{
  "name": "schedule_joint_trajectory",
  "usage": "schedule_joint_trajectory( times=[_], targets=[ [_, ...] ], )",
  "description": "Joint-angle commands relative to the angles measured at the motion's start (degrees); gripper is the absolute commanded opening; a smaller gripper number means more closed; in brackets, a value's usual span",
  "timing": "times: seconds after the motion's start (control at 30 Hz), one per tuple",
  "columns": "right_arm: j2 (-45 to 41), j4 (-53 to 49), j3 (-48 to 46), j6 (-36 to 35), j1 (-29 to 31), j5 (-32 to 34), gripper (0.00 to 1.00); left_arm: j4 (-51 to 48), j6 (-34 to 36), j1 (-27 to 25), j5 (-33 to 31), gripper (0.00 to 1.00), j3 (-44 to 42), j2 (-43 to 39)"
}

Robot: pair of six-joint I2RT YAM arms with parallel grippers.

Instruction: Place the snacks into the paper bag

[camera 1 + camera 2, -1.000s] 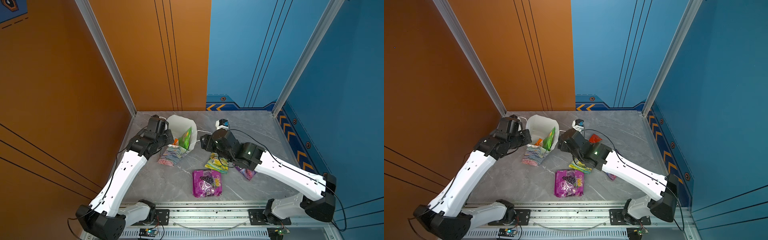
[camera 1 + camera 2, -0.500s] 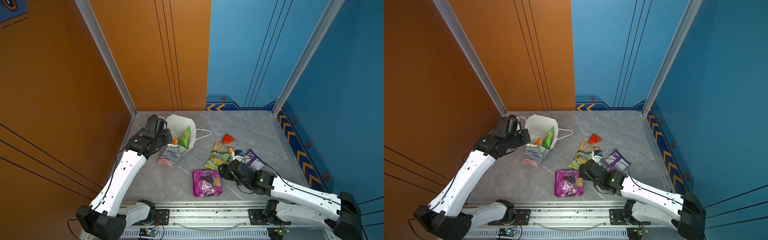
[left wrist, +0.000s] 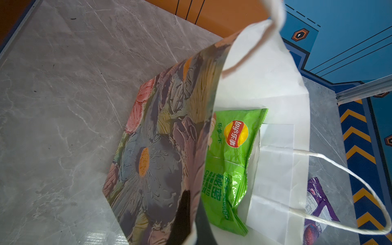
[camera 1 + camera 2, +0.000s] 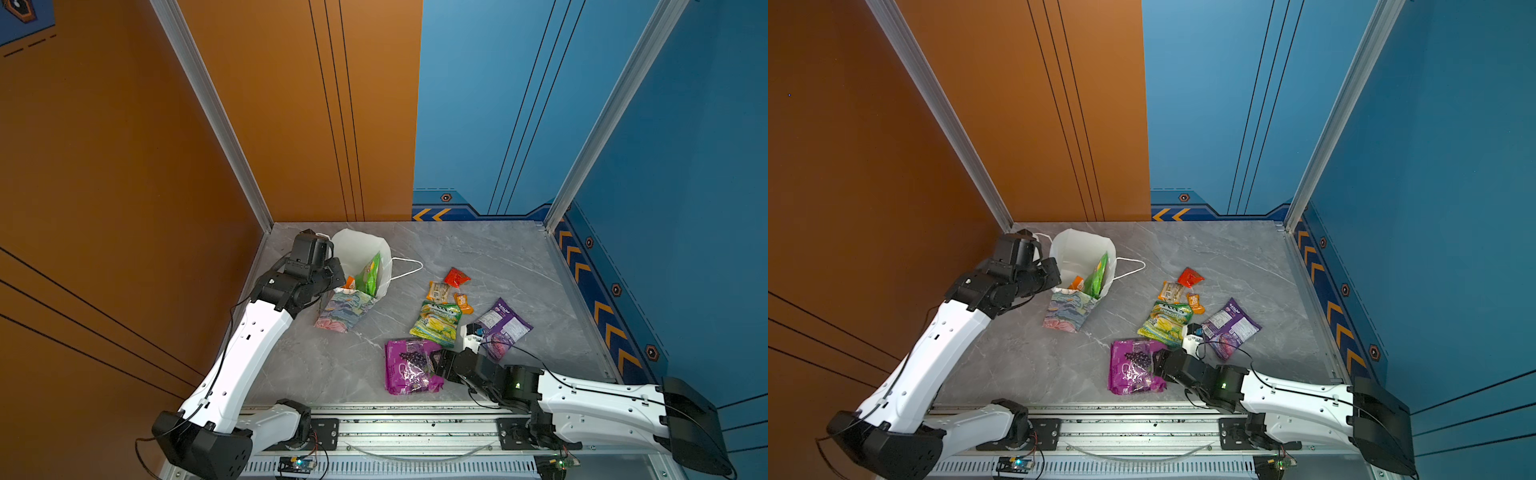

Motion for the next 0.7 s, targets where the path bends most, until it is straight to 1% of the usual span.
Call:
schedule_joint_trajectory(
  times=[0.0,0.23,0.67],
  targets=[
    [1.1,3.9,-0.7,2.0,0.4,1.7,0.84,1.6,0.9,0.2,0.5,0.00,0.3,-0.4],
    [3.9,5.1,-1.0,2.7,0.3,0.9,0.82,1.6,0.9,0.0,0.3,0.00,0.2,-0.4],
    [11.7,11.6,-2.4,3.8,0.7,-1.2,0.69,1.6,1.0,-0.4,0.0,0.00,0.2,-0.2]
  ],
)
